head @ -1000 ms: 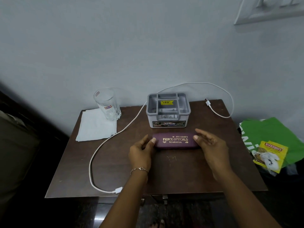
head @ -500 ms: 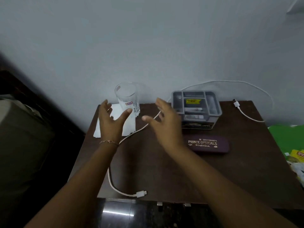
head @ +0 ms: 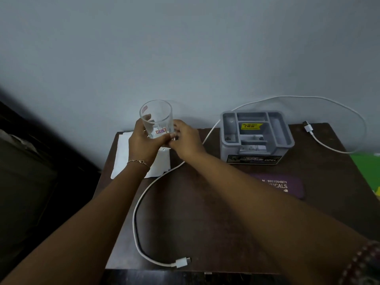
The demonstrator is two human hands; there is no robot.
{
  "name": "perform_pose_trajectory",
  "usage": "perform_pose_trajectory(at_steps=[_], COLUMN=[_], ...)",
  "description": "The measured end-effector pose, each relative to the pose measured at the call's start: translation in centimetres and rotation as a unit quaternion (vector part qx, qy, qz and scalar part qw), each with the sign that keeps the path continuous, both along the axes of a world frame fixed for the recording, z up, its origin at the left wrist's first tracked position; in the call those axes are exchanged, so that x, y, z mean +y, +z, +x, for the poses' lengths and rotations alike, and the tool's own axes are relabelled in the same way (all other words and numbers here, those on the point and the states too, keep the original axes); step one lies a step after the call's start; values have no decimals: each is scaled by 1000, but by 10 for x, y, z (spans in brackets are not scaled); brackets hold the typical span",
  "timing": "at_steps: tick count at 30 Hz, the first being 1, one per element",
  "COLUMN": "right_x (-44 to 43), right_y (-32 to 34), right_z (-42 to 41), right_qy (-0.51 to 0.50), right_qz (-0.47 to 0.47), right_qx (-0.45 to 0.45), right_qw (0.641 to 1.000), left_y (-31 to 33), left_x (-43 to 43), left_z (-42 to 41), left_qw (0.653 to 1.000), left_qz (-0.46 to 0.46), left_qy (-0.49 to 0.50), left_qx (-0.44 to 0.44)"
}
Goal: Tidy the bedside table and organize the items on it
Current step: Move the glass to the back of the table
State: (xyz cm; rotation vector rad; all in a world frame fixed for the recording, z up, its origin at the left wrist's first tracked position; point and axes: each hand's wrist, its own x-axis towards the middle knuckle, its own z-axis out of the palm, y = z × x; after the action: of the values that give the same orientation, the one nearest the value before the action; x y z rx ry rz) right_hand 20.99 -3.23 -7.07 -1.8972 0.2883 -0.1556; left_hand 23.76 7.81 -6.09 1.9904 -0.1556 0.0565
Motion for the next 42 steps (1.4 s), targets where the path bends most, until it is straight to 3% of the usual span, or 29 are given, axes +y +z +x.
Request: perform_pose_trajectory(at_steps=[6, 12, 17, 24, 32, 42], right_x=[2, -12, -52, -128, -205, -232], right_y=[25, 50, 53, 42, 37, 8], right_z=[-25, -106, -184, -246, -256, -227], right_qy=[8, 5, -19, -112, -145, -148], right_qz=[19, 64, 117, 104, 18, 58], right_qx=[-54, -111, -101, -96, -82, -69], right_qw=[998, 992, 988, 984, 986, 985], left_y=[30, 63, 67, 63, 41, 9], left_x=[7, -3, -43, -130, -217, -249], left_z=[-26, -98, -161, -211, -208, -181], left_qw=[999, 997, 995, 987, 978, 979], left_qz=[1, 0, -41, -65, -55, -19], left_qy=[14, -20, -77, -145, -203, -199], left_qx=[-45, -68, -42, -28, 13, 34])
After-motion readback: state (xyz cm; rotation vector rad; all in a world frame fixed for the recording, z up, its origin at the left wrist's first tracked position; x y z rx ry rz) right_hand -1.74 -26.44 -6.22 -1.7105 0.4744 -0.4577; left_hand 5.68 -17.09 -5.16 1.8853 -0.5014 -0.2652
